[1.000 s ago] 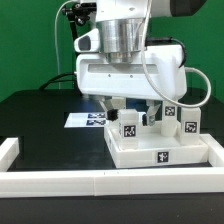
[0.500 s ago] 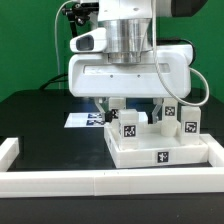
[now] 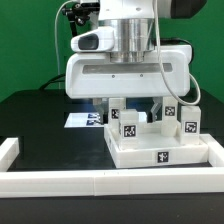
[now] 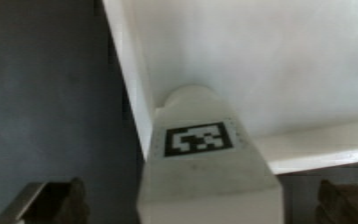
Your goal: Assemble square table
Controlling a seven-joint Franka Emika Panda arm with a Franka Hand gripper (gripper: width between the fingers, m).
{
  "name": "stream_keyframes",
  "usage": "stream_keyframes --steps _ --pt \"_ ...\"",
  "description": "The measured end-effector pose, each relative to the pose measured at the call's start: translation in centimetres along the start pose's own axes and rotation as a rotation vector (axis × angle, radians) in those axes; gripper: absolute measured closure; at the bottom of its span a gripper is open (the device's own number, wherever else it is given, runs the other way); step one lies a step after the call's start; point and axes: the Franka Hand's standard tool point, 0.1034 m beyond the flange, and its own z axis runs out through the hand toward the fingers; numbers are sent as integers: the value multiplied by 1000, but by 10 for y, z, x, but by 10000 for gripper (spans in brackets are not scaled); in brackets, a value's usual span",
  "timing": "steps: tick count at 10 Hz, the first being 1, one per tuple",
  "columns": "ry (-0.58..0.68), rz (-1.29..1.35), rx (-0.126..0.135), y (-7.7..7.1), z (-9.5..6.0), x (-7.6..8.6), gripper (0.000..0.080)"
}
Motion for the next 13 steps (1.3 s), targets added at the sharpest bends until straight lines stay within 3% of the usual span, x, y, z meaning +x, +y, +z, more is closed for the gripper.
stream_keyframes --steps 2,4,5,6,8,13 --pt "6 -37 -1 3 0 1 151" --pt "6 -38 -1 3 0 1 416" --pt "6 -24 -1 3 0 1 416" --pt "6 -2 -1 3 0 1 510" --pt "8 51 0 4 0 1 510" --pt "51 469 6 14 0 1 509"
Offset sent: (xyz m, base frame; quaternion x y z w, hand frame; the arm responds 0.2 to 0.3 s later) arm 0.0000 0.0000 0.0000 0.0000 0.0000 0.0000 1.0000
